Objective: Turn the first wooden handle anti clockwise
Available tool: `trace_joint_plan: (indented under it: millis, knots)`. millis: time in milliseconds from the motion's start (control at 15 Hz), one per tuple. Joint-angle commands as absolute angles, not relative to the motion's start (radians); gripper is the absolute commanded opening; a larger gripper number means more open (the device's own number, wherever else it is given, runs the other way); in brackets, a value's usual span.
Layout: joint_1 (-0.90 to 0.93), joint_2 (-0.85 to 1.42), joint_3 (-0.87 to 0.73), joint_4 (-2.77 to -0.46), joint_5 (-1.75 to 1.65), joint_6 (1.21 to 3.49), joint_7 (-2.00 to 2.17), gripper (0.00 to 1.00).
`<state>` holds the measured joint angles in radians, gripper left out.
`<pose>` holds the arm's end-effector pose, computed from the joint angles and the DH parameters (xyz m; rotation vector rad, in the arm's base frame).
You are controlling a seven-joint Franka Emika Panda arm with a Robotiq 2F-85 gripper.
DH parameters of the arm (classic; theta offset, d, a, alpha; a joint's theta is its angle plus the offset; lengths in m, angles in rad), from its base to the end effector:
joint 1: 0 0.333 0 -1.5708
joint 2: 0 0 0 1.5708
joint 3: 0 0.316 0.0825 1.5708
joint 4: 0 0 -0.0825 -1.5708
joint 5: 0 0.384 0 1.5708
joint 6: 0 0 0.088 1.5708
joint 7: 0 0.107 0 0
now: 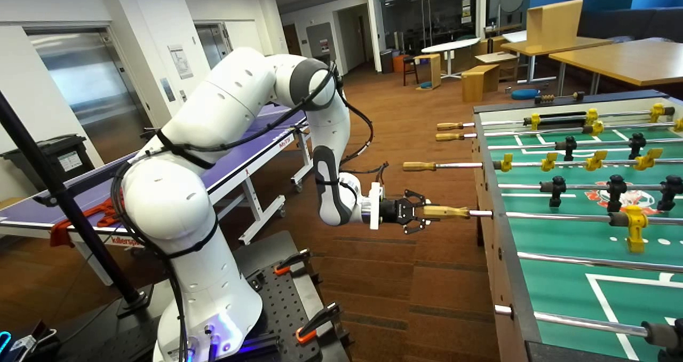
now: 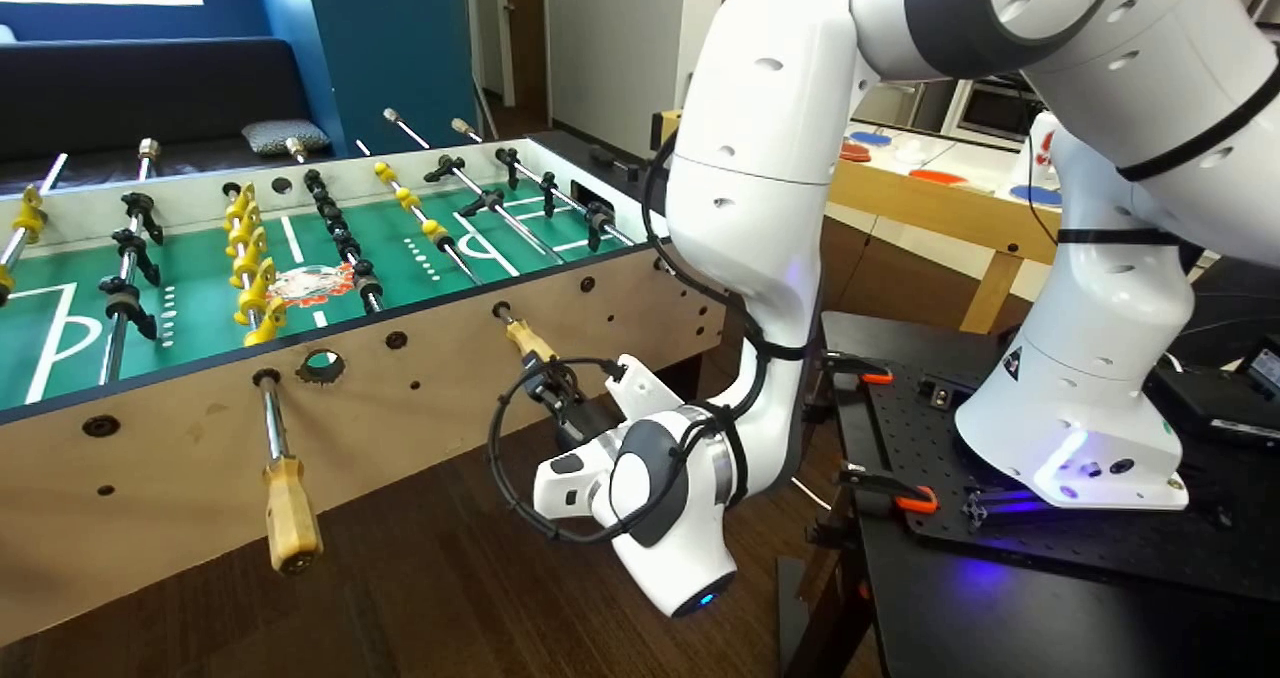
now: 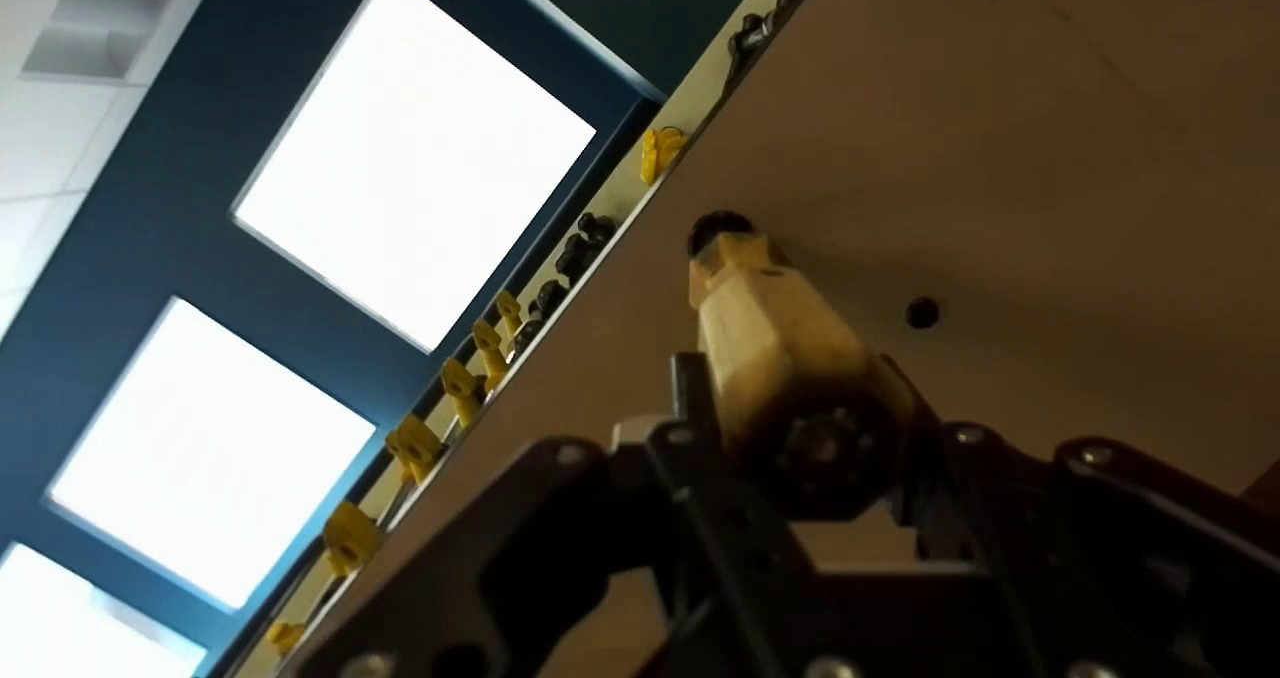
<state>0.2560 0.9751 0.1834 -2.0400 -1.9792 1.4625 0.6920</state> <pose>0.4839 0.1224 -0.0064 1.1645 1.0237 0.0394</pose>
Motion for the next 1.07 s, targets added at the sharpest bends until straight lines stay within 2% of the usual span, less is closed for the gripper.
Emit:
trace_joint_plan:
  millis: [0, 667, 733, 1000]
  knots:
    - [0.252, 0.873, 0.195, -2.118, -2.006, 1.470, 0.471, 0.15]
    - [0.250, 0.810, 0.168, -2.188, -2.113, 1.515, 0.101, 0.15]
    - [0.224, 0.921, 0.191, -2.124, -2.051, 1.522, 0.161, 0.40]
    - [0.222, 0.914, 0.190, -2.131, -2.055, 1.532, 0.141, 0.40]
